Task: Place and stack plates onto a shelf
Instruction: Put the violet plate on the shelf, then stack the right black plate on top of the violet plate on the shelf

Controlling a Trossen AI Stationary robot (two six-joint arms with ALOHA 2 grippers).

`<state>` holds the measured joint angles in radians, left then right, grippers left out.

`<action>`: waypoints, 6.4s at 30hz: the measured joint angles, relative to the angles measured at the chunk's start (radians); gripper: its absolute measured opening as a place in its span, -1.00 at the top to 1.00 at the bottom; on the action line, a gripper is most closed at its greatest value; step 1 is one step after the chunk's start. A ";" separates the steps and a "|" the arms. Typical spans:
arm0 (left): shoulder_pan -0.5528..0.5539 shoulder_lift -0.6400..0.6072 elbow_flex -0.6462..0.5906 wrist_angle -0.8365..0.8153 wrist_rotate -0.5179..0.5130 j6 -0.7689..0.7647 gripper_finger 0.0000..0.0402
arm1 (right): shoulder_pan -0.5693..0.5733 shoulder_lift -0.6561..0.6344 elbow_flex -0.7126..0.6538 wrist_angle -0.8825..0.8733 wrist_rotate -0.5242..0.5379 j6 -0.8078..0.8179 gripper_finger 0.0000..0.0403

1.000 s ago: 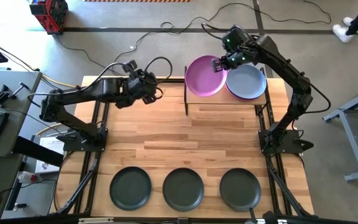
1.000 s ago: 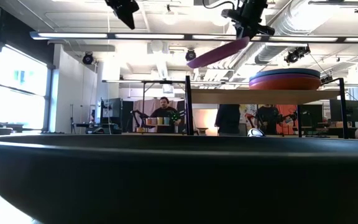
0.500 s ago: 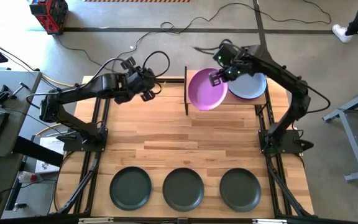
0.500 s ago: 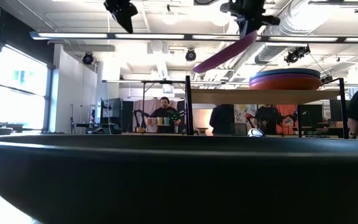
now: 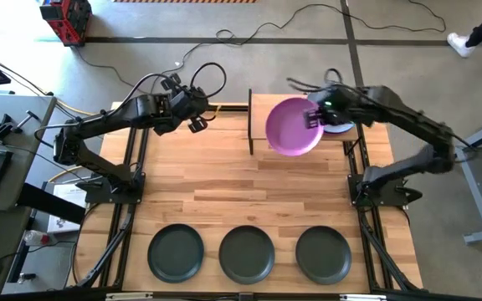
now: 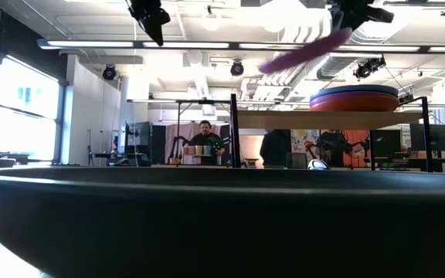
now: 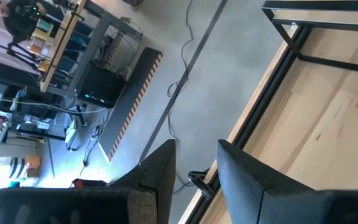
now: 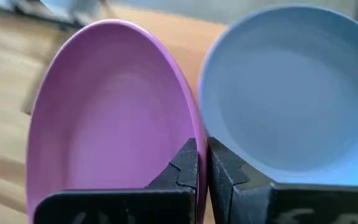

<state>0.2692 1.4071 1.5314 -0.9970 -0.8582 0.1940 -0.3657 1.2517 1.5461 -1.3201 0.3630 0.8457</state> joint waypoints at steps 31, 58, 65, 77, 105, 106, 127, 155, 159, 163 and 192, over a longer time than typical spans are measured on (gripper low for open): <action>0.013 0.001 0.000 0.000 0.012 0.026 0.47 | -0.138 0.022 -0.269 0.447 0.055 -0.011 1.00; 0.013 0.001 0.000 0.000 0.012 0.027 0.47 | -0.162 0.201 -0.211 0.372 0.016 -0.040 1.00; 0.013 0.001 0.000 0.000 0.011 0.026 0.47 | -0.172 0.201 -0.211 0.375 0.003 -0.045 0.99; 0.013 0.001 0.000 0.000 0.012 0.026 0.47 | -0.178 0.201 -0.211 0.407 0.015 -0.042 0.67; 0.013 0.001 0.000 0.000 0.011 0.026 0.47 | -0.069 0.293 -0.212 0.464 -0.386 0.014 0.66; 0.013 0.001 0.000 0.000 0.011 0.026 0.47 | -0.075 0.300 -0.212 0.463 -0.386 0.008 0.66; 0.008 0.001 0.000 -0.002 0.098 0.017 0.47 | -0.111 0.328 -0.143 0.533 -0.334 -0.043 0.66; -0.042 0.004 -0.001 -0.289 0.590 -0.363 0.47 | 0.549 0.326 0.075 0.043 -0.305 -0.218 0.66; -0.055 0.004 -0.001 -0.288 0.603 -0.402 0.47 | 0.650 0.325 0.018 0.109 -0.321 -0.222 0.66; -0.062 0.004 -0.001 -0.288 0.659 -0.474 0.47 | 0.727 0.325 -0.033 0.137 -0.333 -0.257 0.66; -0.367 0.004 -0.001 -0.273 0.687 -1.149 0.47 | 1.004 0.325 -0.488 0.440 -0.339 -0.432 0.66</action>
<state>-0.0977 1.4109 1.5307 -1.2699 -0.1716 -0.9549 0.6382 1.5768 1.0578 -0.8801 0.0238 0.4140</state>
